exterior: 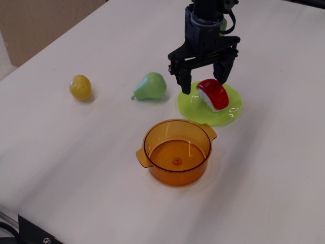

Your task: Take sushi off plate

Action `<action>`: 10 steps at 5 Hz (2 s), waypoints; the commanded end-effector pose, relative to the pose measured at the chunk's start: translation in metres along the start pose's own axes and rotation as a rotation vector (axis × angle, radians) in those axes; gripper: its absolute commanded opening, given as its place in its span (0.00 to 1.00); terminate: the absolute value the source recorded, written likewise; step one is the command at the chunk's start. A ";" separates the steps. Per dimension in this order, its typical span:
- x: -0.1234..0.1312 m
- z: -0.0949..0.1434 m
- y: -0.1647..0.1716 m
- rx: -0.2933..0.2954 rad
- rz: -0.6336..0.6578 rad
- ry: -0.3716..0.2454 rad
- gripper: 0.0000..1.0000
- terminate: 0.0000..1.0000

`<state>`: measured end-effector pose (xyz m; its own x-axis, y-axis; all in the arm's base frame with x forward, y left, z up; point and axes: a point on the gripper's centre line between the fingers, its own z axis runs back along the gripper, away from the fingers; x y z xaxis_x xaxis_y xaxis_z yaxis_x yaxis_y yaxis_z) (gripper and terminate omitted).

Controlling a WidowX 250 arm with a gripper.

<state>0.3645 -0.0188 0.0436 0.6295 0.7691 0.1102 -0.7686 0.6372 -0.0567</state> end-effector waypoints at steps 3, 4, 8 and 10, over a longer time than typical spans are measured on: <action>0.012 -0.009 -0.013 -0.012 0.042 -0.039 1.00 0.00; 0.013 -0.006 -0.012 -0.044 0.061 -0.047 0.00 0.00; 0.020 0.065 0.038 -0.132 0.082 -0.138 0.00 0.00; 0.004 0.050 0.124 -0.091 0.183 -0.084 0.00 0.00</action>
<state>0.2575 0.0587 0.0691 0.4710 0.8721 0.1326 -0.8638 0.4865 -0.1312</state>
